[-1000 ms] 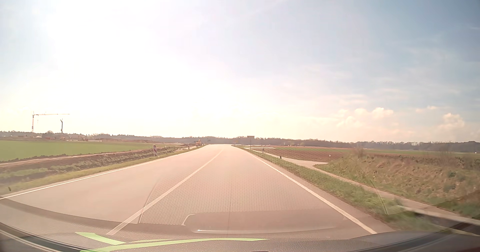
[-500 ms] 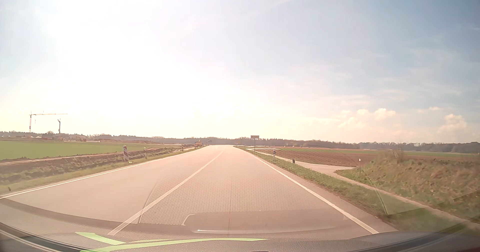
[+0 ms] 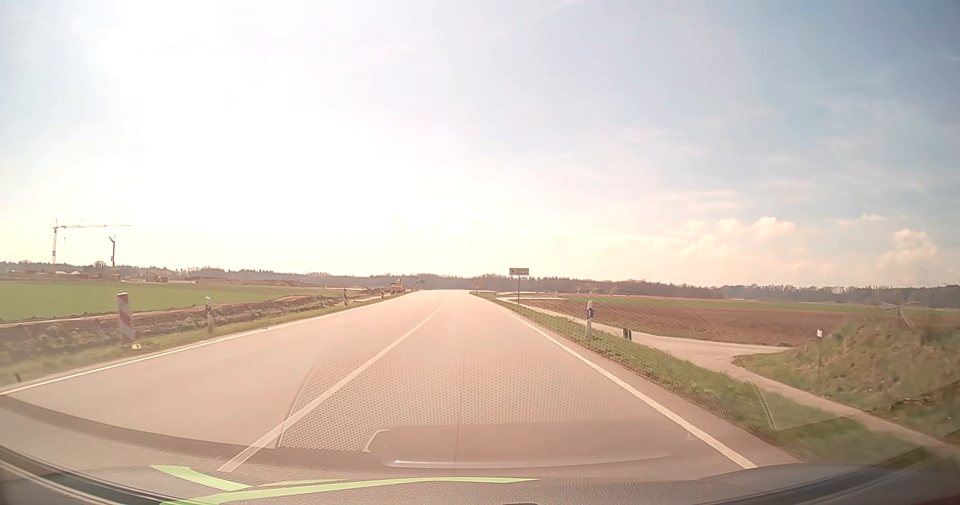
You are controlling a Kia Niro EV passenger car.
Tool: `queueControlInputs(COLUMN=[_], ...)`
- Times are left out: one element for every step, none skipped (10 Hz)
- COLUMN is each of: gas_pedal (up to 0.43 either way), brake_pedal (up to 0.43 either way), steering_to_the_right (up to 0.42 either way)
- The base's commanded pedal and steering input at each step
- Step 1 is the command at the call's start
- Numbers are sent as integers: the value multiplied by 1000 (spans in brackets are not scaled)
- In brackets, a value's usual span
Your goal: Follow the waypoints while adhering to traffic rules and regulations
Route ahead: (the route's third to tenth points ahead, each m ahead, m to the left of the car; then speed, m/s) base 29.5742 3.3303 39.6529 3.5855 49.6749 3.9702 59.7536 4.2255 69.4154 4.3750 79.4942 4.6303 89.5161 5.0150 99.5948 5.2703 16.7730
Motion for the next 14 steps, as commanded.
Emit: queueControlInputs(gas_pedal=[67, 67, 67, 67, 39, 0, 0, 0, 0, 0, 0, 0, 0, 0], brake_pedal=[0, 0, 0, 0, 0, 0, 0, 0, 0, 0, 0, 0, 0, 0], steering_to_the_right=[-2, -2, -2, -2, -2, -2, -2, -2, -2, -2, -2, -3, -3, -4])
